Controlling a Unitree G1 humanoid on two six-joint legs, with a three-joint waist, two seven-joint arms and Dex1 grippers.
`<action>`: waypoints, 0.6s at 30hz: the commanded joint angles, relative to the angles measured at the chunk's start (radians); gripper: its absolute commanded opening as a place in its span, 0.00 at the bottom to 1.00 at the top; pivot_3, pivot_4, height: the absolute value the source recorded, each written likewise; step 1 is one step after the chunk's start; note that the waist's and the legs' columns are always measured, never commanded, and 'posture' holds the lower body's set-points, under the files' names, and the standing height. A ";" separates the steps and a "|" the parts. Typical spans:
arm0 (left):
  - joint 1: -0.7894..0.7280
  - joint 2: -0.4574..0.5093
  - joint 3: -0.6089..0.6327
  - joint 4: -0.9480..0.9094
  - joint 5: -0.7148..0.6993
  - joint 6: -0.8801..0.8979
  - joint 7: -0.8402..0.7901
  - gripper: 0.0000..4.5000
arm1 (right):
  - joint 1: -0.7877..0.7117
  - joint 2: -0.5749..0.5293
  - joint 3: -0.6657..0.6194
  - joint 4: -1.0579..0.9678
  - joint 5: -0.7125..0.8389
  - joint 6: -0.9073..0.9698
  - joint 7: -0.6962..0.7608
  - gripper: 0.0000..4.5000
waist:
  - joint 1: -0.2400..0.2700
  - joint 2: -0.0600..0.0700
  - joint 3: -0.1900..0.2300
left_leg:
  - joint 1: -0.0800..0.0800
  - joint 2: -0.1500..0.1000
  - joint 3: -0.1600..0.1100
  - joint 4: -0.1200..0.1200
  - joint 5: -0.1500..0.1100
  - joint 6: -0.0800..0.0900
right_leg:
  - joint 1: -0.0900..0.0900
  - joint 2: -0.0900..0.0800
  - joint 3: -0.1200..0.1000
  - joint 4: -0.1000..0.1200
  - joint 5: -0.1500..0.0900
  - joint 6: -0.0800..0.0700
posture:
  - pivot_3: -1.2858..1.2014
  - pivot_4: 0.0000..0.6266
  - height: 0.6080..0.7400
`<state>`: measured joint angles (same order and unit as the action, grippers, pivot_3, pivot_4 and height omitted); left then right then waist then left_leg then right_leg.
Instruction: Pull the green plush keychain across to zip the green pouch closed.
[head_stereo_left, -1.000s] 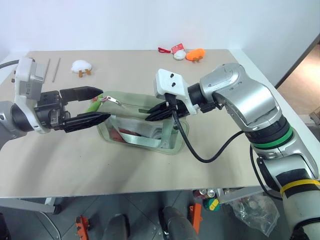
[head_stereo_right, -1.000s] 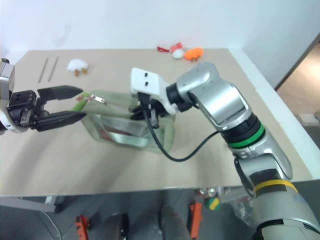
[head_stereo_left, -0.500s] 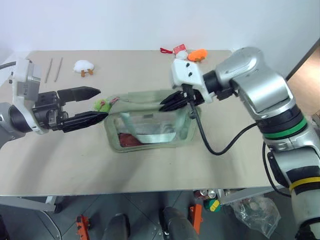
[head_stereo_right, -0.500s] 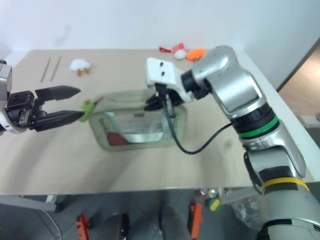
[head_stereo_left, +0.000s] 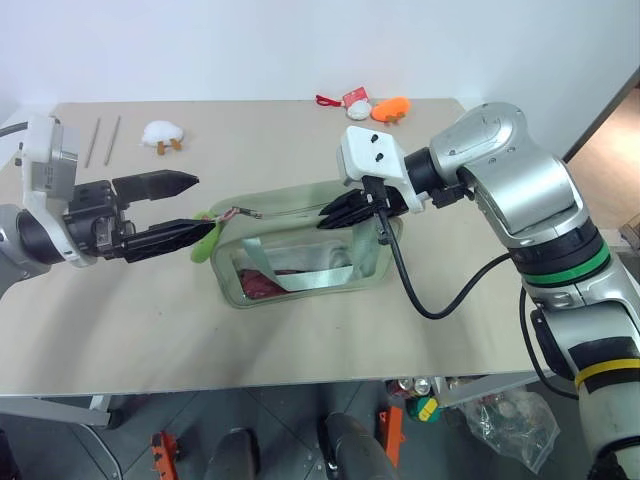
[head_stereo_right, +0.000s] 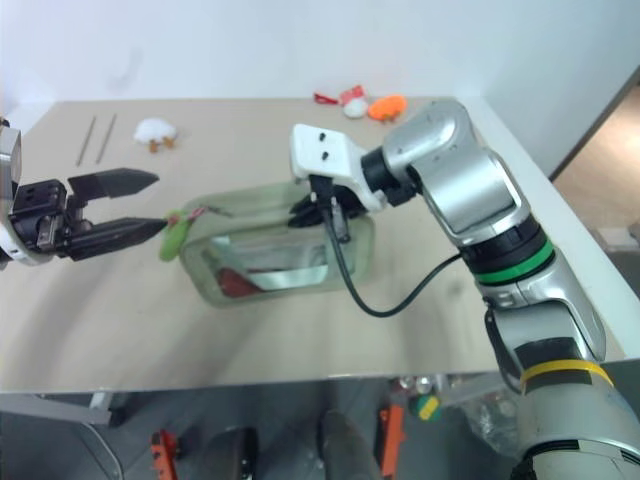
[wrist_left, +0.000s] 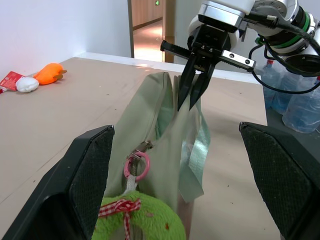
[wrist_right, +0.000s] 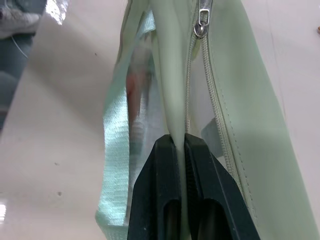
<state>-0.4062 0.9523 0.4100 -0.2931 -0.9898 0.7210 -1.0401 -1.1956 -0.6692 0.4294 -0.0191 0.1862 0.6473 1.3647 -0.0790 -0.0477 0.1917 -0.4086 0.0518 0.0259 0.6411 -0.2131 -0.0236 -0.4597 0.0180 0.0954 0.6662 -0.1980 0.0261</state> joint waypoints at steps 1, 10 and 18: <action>-0.013 0.011 0.036 0.008 -0.006 -0.017 -0.012 0.92 | -0.009 0.028 -0.034 -0.063 0.034 0.054 -0.016 0.01 | -0.004 0.000 0.000 | 0.000 0.000 0.000 0.000 0.000 0.000 | 0.000 0.000 0.000 0.000 0.000 0.000 | 0.52 0.24 1.00; -0.018 0.006 0.034 0.015 -0.010 -0.017 -0.015 0.92 | -0.013 0.042 -0.033 -0.099 0.059 0.127 -0.020 0.01 | -0.009 0.000 0.000 | 0.001 0.003 0.000 -0.001 0.000 0.000 | 0.000 0.003 0.000 0.000 0.000 -0.002 | 0.52 0.24 1.00; -0.010 -0.003 0.034 0.006 -0.011 -0.019 -0.007 0.92 | 0.010 0.059 -0.032 -0.119 0.071 0.130 -0.036 0.08 | -0.014 0.000 0.000 | 0.001 0.004 0.000 -0.001 0.000 0.000 | 0.000 0.005 0.000 0.000 0.000 -0.003 | 0.52 0.24 1.00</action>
<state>-0.4078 0.9477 0.4098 -0.2720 -0.9899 0.7178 -1.0496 -1.1899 -0.6228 0.4234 -0.0963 0.2389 0.7999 1.3304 -0.0933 -0.0477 0.1917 -0.4071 0.0562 0.0258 0.6402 -0.2131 -0.0236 -0.4598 0.0229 0.0956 0.6667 -0.1977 0.0232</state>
